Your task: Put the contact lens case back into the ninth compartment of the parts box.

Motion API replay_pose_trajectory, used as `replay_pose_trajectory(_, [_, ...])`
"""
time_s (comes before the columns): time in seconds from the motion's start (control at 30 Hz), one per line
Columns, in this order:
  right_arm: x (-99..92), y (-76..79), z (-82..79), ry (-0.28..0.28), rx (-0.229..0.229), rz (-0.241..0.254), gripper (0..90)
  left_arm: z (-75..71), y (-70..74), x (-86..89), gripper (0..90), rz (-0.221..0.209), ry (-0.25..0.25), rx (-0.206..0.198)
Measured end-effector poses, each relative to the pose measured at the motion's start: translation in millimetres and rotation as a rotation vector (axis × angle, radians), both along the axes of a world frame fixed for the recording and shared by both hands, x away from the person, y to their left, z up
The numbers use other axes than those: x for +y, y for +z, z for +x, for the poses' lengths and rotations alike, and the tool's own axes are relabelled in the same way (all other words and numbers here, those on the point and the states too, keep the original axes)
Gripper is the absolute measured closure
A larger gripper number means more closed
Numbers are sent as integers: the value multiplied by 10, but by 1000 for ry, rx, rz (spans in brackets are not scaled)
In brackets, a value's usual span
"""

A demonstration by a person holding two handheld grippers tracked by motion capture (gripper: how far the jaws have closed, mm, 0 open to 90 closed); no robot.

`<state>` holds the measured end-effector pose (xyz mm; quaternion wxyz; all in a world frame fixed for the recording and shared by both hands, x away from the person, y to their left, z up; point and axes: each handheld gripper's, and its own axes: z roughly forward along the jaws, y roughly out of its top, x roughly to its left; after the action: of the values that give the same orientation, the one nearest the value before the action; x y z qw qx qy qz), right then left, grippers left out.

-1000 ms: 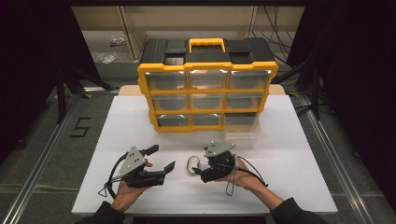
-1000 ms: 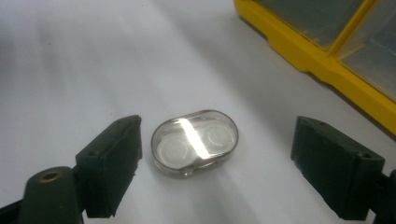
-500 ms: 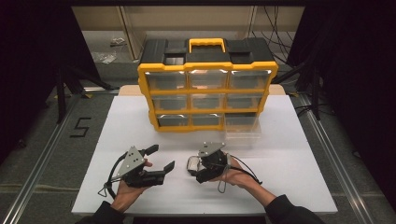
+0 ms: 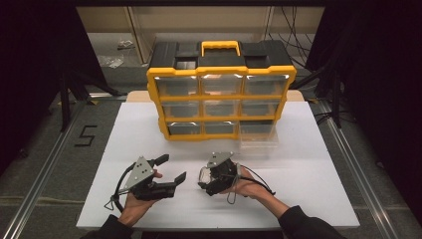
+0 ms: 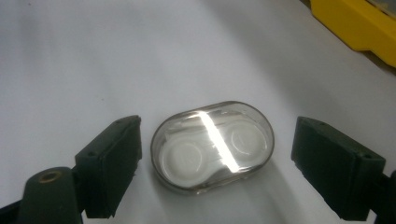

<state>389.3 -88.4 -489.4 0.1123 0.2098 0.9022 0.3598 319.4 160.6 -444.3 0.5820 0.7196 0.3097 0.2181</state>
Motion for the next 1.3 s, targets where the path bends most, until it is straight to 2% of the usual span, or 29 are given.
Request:
replay_pose_trajectory(0.5, [67,-77,68,18,26,-32,198,0,0,0,172,1,-1,0])
replay_pose_trajectory(0.93, [66,-73,95,29,59,-22,274,2,-1,-3,173,1,0,5])
replay_pose_trajectory(1.3, [46,-52,98,29,42,-23,283,0,1,1,173,2,-1,1])
